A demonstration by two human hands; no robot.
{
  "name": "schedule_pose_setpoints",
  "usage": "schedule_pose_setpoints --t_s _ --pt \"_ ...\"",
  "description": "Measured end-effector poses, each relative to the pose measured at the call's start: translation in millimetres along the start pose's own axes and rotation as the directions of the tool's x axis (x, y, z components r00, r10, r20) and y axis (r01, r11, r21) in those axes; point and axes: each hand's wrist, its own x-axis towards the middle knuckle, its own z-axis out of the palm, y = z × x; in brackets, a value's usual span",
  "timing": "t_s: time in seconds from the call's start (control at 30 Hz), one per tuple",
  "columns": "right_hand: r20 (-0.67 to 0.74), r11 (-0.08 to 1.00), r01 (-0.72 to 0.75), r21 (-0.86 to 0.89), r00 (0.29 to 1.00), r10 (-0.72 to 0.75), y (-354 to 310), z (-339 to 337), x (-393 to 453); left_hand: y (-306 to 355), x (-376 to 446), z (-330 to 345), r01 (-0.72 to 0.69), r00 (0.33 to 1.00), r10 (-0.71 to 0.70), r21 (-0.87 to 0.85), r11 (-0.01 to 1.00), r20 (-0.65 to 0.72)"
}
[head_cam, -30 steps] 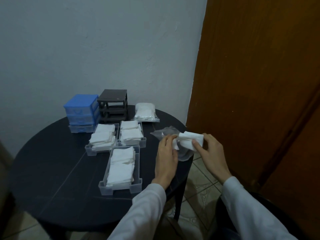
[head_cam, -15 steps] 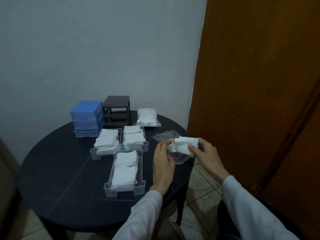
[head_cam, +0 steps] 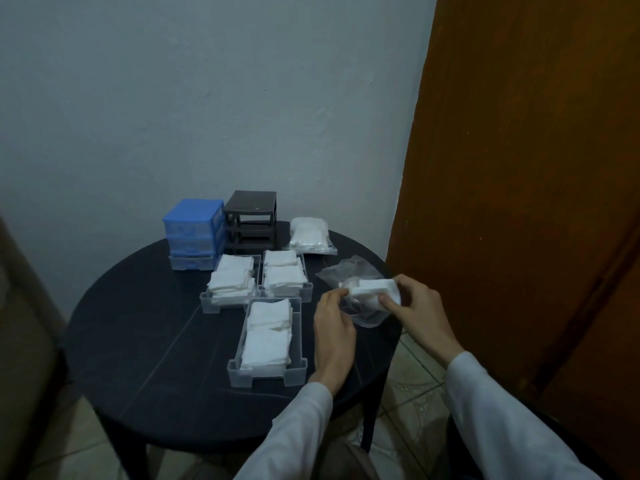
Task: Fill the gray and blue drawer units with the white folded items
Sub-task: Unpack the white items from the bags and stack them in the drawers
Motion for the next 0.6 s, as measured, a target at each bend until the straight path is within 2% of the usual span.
schedule_pose_setpoints --t_s 0.2,0.3,0.37,0.43,0.6 --pt "-0.039 0.988 0.009 0.153 0.999 -0.003 -8.9 -2.6 -0.5 13.3 -5.8 -9.2 0.007 0.998 -0.01 -0.05 0.999 -0.064" --pt "-0.055 0.971 0.024 0.24 0.998 -0.011 -19.5 -7.4 3.3 33.9 -11.0 -20.2 -0.023 0.987 -0.001 -0.146 0.989 -0.163" --pt "-0.005 0.936 0.036 0.349 0.999 -0.037 -27.6 -10.2 5.6 48.4 -9.5 -31.0 -0.073 0.982 0.029 -0.236 0.969 -0.185" --pt "0.073 0.916 0.058 0.398 0.993 -0.094 -35.5 -11.5 6.6 58.4 -1.1 -43.8 -0.092 0.988 0.05 -0.297 0.95 -0.144" --pt "0.135 0.935 0.208 0.288 0.958 -0.254 -50.4 -11.6 9.1 61.8 26.2 -79.7 -0.064 0.992 0.093 -0.303 0.951 0.081"
